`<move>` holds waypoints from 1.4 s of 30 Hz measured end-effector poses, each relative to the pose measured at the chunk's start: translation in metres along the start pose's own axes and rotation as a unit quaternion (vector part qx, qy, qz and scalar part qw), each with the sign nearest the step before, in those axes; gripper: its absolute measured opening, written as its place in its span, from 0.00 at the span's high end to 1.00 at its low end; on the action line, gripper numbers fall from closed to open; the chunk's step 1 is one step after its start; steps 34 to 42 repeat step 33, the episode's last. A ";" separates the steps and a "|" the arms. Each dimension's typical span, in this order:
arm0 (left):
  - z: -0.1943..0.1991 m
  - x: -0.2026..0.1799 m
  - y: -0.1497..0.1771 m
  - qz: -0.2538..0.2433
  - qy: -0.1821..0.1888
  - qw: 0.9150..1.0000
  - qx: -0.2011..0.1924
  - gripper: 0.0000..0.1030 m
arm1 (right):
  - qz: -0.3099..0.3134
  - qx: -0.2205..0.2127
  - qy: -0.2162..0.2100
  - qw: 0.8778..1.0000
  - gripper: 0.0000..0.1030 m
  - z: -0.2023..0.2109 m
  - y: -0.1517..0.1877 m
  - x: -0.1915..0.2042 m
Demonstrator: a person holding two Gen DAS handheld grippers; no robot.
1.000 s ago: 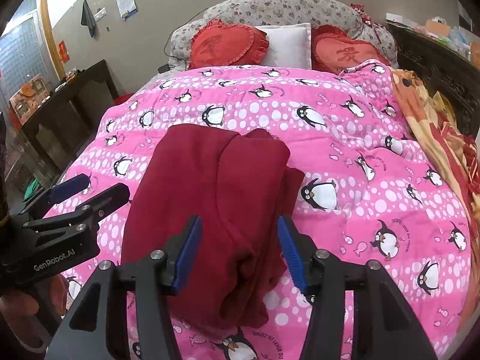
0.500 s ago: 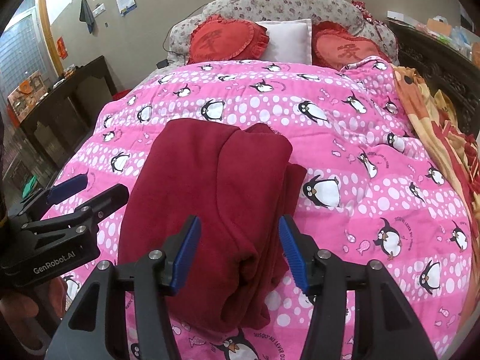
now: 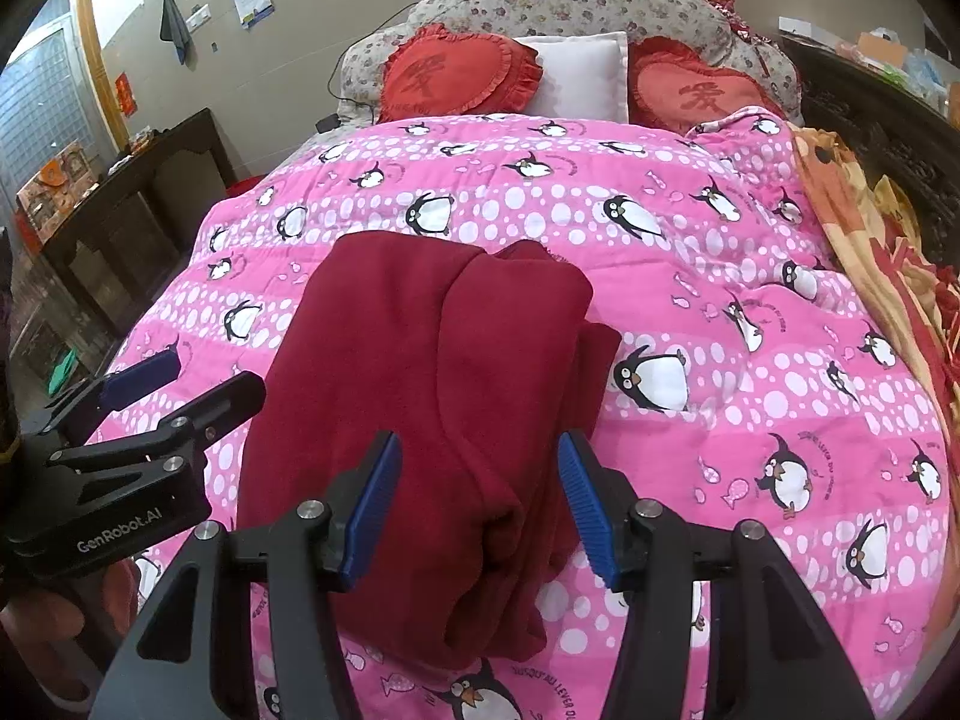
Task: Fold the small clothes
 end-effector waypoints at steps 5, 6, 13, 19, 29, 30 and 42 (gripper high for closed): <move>-0.001 0.000 0.000 0.001 -0.001 1.000 0.002 0.14 | -0.002 0.004 -0.001 1.000 0.68 -0.002 0.001 0.001; -0.002 0.000 0.000 0.001 -0.002 1.000 0.002 0.14 | -0.002 0.006 -0.002 1.000 0.68 -0.002 0.001 0.001; -0.003 -0.001 0.002 0.000 -0.003 1.000 0.005 0.14 | -0.001 0.010 -0.004 1.000 0.68 -0.005 0.003 0.001; -0.003 -0.001 0.002 0.001 -0.004 1.000 0.005 0.14 | -0.002 0.012 -0.004 1.000 0.68 -0.005 0.004 0.001; -0.004 -0.001 0.002 -0.005 0.002 1.000 -0.004 0.14 | -0.004 0.017 -0.008 1.000 0.68 -0.010 0.006 0.002; -0.004 0.000 0.002 -0.005 0.003 1.000 -0.006 0.14 | -0.004 0.017 -0.008 1.000 0.68 -0.010 0.006 0.002; -0.006 0.006 -0.001 -0.007 0.002 1.000 -0.003 0.14 | -0.008 0.013 -0.012 1.000 0.68 -0.009 0.004 0.001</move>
Point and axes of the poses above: each gripper's, at about its wrist camera, not at the fingertips, and z roughly against the way its jaws point, x to its left, y to its underside, the point moved 8 cm from there along -z, roughly the way its jaws point, and after that the axes turned 4 degrees about y, right-handed, at the moved point
